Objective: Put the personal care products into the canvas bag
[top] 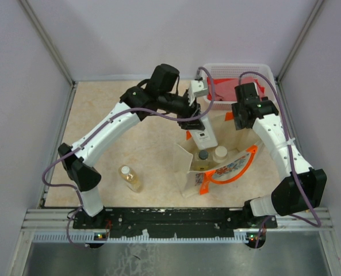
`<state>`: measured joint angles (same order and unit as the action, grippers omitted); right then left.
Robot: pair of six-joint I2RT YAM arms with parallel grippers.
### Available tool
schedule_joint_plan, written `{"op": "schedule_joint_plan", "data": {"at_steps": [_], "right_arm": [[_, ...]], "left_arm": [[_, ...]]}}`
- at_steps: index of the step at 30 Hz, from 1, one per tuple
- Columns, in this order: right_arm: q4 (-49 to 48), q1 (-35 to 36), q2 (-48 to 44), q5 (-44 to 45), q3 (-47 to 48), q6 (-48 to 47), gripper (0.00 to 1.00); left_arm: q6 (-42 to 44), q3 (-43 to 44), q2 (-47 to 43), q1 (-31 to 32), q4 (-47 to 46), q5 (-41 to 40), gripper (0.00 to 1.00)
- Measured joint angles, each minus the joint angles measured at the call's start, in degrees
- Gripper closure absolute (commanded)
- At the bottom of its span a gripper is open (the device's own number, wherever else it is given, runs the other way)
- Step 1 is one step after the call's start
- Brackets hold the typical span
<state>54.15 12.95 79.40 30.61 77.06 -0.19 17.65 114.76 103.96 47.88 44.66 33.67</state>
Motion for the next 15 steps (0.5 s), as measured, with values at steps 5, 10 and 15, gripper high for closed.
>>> {"op": "schedule_joint_plan", "data": {"at_steps": [5, 10, 15], "right_arm": [[0.0, 0.0, 0.0, -0.02, 0.0, 0.13, 0.2], [-0.07, 0.0, 0.0, -0.09, 0.0, 0.26, 0.2], [-0.07, 0.0, 0.02, -0.09, 0.0, 0.26, 0.2]], "left_arm": [[2.56, 0.17, 2.4, 2.93, 3.21, -11.98, 1.0], [3.43, 0.17, 5.14, 4.63, 5.4, -18.03, 1.0], [3.65, 0.17, 5.27, 5.05, 5.66, -18.67, 1.0]]}}
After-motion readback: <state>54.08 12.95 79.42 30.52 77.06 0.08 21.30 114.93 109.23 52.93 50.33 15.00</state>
